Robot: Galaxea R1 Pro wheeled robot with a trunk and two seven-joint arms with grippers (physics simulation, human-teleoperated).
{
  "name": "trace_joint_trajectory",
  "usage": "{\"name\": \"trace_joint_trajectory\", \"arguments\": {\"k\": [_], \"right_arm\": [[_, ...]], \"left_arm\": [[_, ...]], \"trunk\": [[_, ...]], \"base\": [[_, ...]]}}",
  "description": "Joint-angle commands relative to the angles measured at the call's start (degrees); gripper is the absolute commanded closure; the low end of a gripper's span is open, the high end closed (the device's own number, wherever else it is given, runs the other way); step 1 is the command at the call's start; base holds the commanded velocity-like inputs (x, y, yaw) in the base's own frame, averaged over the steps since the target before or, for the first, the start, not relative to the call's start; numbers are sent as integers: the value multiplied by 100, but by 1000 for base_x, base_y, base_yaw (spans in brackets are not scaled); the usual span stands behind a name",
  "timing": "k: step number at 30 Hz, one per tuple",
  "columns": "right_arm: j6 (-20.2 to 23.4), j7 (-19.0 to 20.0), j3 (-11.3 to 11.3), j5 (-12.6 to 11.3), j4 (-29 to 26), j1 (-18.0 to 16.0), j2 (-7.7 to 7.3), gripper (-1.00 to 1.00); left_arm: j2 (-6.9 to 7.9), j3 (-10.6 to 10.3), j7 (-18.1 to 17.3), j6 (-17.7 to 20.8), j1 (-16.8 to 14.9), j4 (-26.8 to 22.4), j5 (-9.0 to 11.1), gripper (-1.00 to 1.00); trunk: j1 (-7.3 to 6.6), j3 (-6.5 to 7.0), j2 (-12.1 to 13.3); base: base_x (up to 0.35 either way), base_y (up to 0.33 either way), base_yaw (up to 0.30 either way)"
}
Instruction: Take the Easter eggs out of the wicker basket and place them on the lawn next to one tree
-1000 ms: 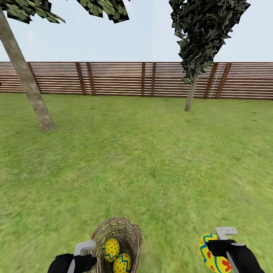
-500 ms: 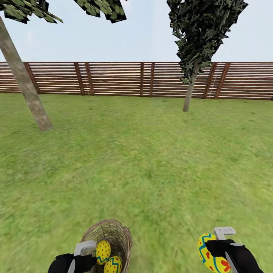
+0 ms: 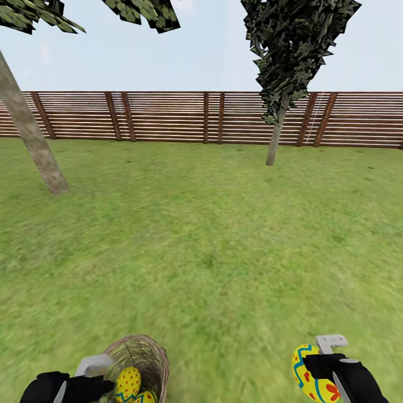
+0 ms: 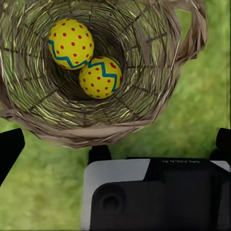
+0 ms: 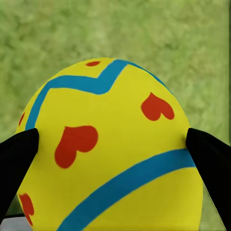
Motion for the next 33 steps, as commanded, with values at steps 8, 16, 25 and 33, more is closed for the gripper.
{"name": "trace_joint_trajectory", "arguments": {"k": [8,16,25,33], "right_arm": [[18,38,0,28,-5,-3,0,100],[18,31,-1,34,-5,-3,3,100],[17,31,0,37,-5,-3,9,100],[17,31,0,34,3,-3,9,100]], "left_arm": [[38,-18,170,47,-3,-16,-35,-100],[50,-17,182,47,-3,-25,-44,-100],[116,17,164,81,-3,-33,-47,-100],[624,27,174,61,-3,151,-45,-100]], "trunk": [[3,-6,-4],[3,-6,-4],[3,-6,-4],[3,-6,-4]], "base": [[233,-244,0],[76,-137,0],[145,-266,0],[4,-5,0]]}}
